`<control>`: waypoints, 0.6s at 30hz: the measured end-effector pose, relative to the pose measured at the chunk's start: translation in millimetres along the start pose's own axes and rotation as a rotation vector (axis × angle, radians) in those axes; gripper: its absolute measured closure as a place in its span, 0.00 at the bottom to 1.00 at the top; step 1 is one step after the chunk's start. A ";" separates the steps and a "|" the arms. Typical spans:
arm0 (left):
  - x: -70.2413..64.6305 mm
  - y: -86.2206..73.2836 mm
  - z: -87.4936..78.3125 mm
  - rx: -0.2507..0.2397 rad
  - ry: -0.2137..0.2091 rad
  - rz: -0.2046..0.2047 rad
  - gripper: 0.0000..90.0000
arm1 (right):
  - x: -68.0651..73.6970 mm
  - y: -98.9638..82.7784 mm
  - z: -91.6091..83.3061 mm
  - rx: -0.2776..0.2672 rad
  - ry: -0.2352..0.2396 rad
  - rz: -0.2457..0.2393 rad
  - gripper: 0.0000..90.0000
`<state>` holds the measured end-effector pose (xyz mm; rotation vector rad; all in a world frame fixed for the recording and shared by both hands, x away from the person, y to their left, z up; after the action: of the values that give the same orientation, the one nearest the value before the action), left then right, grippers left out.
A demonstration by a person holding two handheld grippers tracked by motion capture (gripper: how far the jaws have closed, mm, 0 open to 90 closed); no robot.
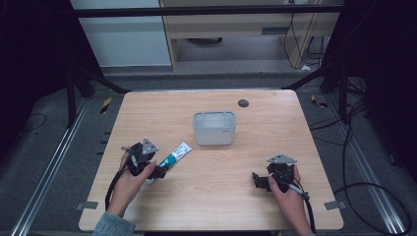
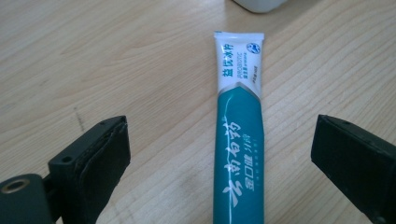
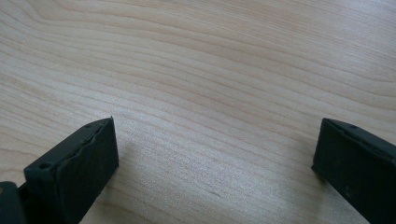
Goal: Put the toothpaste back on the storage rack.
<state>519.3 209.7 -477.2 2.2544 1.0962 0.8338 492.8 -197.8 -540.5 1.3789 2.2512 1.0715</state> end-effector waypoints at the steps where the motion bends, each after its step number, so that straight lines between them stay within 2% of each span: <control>1: -2.8 2.1 3.5 0.013 -0.008 0.014 0.05 | -0.1 0.0 0.0 0.000 -0.001 0.000 0.00; 6: -10.9 8.6 15.3 0.078 -0.028 0.074 0.05 | 0.3 0.1 -0.2 0.001 0.002 0.005 0.00; 9: -15.4 13.9 19.5 0.105 -0.078 0.077 0.05 | 0.2 0.1 -0.1 0.000 0.001 0.004 0.00; 13: -15.2 21.8 21.8 0.131 -0.090 0.097 0.05 | 0.3 0.1 -0.1 0.000 0.002 0.005 0.00; 18: -13.6 29.7 25.8 0.179 -0.095 0.147 0.05 | 0.3 0.1 -0.2 0.000 0.002 0.004 0.00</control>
<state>546.1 178.0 -479.8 2.5209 1.0064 0.7008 492.7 -197.6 -540.2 1.3841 2.2511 1.0744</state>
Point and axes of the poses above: each handheld gripper's, and its own axes: z roughly forward along the jaws, y roughly out of its top, x roughly to its left, the point moved 4 cm from there along z, roughly forward along the jaws, and after that the axes turned 11 degrees about y, right-handed, at the moved point
